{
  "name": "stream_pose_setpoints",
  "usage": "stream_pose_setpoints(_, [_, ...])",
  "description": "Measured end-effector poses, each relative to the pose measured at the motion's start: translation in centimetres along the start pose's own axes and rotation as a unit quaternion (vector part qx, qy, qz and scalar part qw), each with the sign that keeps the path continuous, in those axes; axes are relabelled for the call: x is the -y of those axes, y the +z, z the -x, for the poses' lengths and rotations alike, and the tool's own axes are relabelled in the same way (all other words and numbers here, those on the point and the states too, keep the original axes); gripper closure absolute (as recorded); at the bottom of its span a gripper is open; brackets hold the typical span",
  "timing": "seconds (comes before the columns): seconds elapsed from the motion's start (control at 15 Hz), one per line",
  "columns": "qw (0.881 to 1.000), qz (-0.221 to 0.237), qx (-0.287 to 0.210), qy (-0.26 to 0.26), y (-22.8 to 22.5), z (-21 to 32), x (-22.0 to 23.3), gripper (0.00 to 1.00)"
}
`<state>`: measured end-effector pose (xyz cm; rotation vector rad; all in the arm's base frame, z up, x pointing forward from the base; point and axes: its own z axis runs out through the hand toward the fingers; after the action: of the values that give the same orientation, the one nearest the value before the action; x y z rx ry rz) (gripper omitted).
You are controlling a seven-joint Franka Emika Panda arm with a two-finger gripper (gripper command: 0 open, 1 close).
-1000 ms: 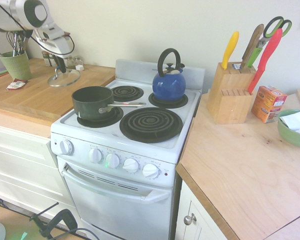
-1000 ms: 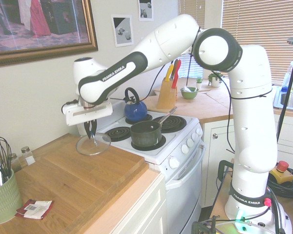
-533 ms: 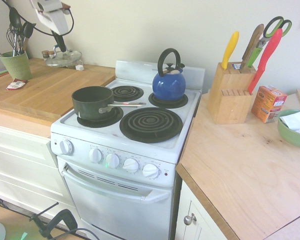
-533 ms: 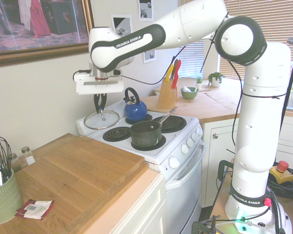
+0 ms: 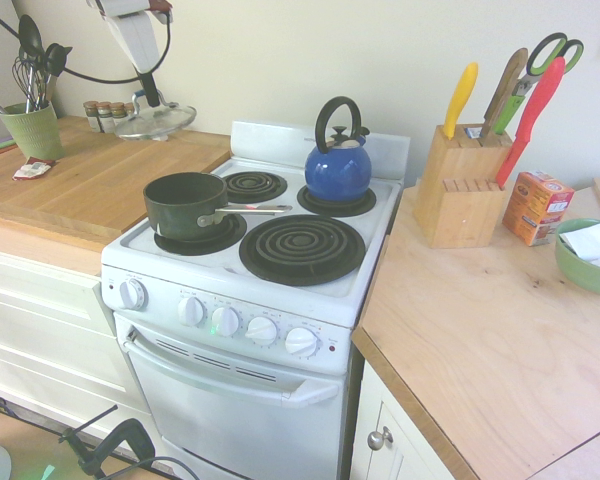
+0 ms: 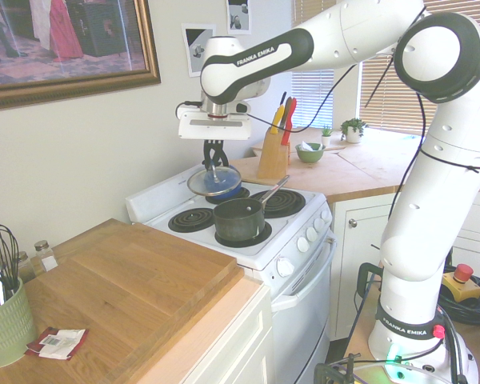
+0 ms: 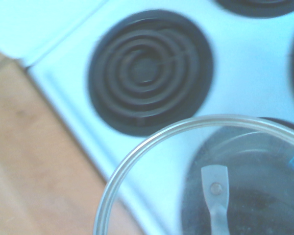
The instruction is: Cover the lid of the pot
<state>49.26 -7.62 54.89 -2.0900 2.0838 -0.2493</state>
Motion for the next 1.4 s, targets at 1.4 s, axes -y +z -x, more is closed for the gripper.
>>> stream_pose_setpoints(1.4, [0.999,0.043,0.004,-0.006,8.0,-2.5,-3.9,1.00])
